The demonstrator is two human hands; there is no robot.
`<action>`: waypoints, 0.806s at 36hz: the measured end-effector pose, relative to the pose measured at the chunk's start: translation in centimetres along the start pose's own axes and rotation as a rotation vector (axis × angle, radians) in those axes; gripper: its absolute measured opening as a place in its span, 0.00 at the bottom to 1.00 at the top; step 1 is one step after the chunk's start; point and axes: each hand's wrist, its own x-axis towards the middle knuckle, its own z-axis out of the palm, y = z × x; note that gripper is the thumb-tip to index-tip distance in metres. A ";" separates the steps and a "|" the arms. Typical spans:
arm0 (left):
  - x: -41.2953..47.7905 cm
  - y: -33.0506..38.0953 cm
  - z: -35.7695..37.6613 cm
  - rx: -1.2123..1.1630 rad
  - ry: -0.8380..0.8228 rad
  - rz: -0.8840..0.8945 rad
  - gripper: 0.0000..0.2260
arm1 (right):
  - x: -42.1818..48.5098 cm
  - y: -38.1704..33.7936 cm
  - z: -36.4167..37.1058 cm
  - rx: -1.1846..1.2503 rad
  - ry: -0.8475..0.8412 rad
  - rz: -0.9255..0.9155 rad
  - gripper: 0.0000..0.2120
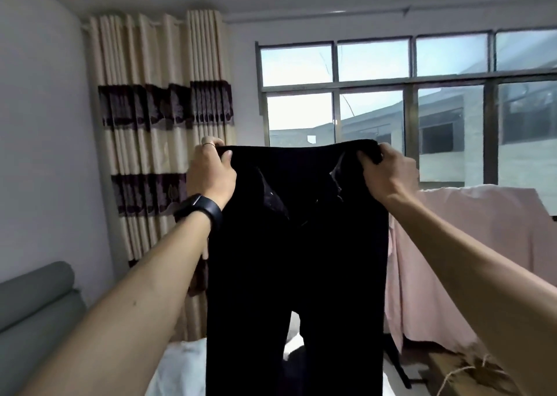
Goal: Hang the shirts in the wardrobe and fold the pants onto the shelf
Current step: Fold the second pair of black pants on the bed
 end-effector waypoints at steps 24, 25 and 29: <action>-4.0 7.3 -14.9 -0.030 0.129 0.072 0.12 | -4.6 -6.5 -12.7 0.071 0.128 -0.001 0.22; -4.2 6.9 -14.8 -0.027 0.116 0.066 0.11 | -4.8 -6.4 -12.6 0.061 0.101 -0.006 0.22; -5.5 3.9 -13.2 -0.024 0.059 0.024 0.10 | -6.2 -4.9 -10.9 0.017 -0.016 -0.040 0.20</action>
